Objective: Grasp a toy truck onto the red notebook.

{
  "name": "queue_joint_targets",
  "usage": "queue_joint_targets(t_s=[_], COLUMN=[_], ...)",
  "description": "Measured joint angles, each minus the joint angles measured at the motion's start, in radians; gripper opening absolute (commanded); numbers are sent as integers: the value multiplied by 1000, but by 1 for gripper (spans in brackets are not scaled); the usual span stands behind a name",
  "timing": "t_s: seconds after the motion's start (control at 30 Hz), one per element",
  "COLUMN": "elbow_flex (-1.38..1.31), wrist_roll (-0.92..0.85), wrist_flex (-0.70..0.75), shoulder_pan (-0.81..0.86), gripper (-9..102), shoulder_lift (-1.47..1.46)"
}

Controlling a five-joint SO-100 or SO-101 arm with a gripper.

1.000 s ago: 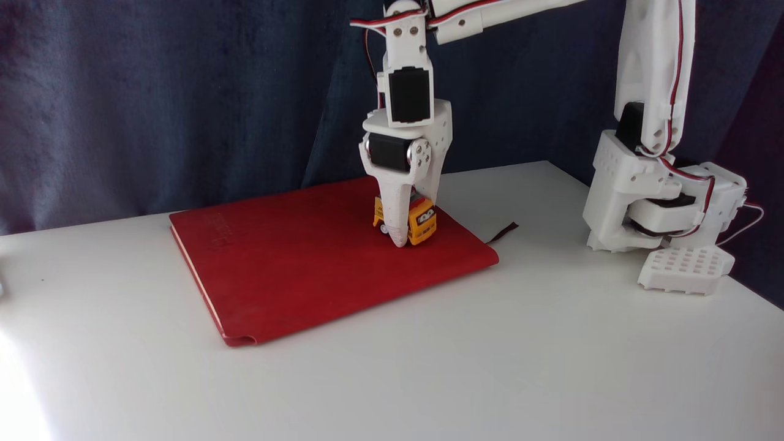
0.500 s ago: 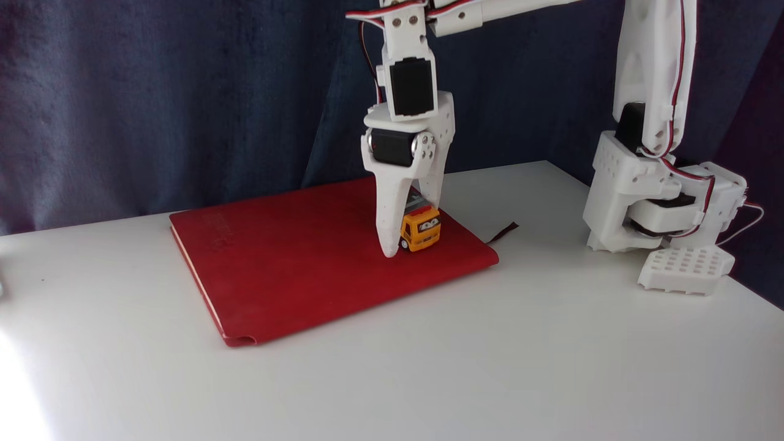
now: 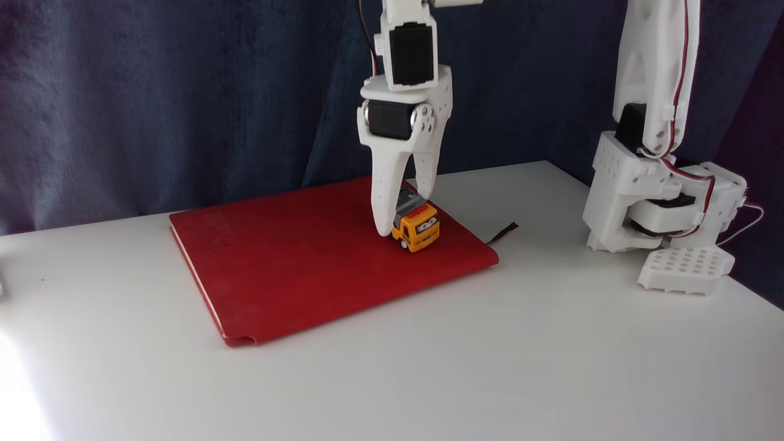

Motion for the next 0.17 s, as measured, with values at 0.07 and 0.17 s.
queue_joint_targets(t_s=[0.07, 0.17], elbow_flex=[0, 0], wrist_roll=[0, 0], wrist_flex=[12, 31], shoulder_pan=[8, 5], gripper=[28, 28], shoulder_lift=[0, 34])
